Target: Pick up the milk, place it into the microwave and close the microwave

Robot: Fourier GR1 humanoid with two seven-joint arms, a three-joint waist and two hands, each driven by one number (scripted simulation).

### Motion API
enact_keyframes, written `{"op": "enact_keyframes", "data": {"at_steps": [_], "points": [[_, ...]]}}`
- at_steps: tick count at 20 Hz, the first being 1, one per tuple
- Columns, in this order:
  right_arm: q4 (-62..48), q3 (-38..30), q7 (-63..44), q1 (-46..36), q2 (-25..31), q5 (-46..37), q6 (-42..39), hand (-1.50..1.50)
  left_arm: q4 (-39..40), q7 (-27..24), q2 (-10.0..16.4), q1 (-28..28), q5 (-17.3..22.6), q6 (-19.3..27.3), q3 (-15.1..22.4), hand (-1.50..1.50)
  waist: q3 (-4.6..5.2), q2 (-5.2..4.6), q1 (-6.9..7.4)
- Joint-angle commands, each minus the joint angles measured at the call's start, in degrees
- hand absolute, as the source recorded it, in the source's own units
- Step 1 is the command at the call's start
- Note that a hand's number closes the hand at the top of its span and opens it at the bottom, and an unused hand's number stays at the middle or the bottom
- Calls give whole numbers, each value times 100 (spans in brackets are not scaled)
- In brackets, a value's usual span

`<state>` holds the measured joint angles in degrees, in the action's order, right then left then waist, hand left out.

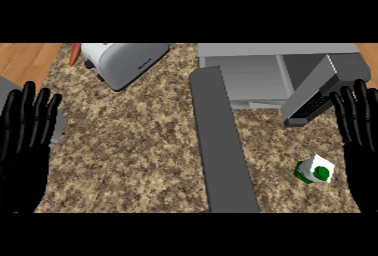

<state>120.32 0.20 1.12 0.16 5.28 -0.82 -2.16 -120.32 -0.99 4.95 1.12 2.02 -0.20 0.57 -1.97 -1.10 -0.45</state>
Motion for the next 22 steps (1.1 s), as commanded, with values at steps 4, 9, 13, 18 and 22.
{"op": "enact_keyframes", "data": {"at_steps": [4,9,13,18,22], "points": [[-397,-542,88,-146,96,51,118,-150,140,-139,-108,104,-590,84,380,-150,196,111,48],[71,-1158,-506,342,88,1204,-22,-150,240,345,-450,333,-396,452,260,-150,196,121,14],[-547,-1337,-50,270,77,1150,-98,-150,-242,435,-488,542,-645,689,489,-150,195,115,51],[-941,-1554,87,412,153,1268,-307,-150,-427,257,-419,1135,-429,539,713,-150,196,114,56],[-1573,-1773,257,74,409,1025,-294,-150,-569,-69,-493,1568,-950,910,1401,-150,195,112,80]]}}
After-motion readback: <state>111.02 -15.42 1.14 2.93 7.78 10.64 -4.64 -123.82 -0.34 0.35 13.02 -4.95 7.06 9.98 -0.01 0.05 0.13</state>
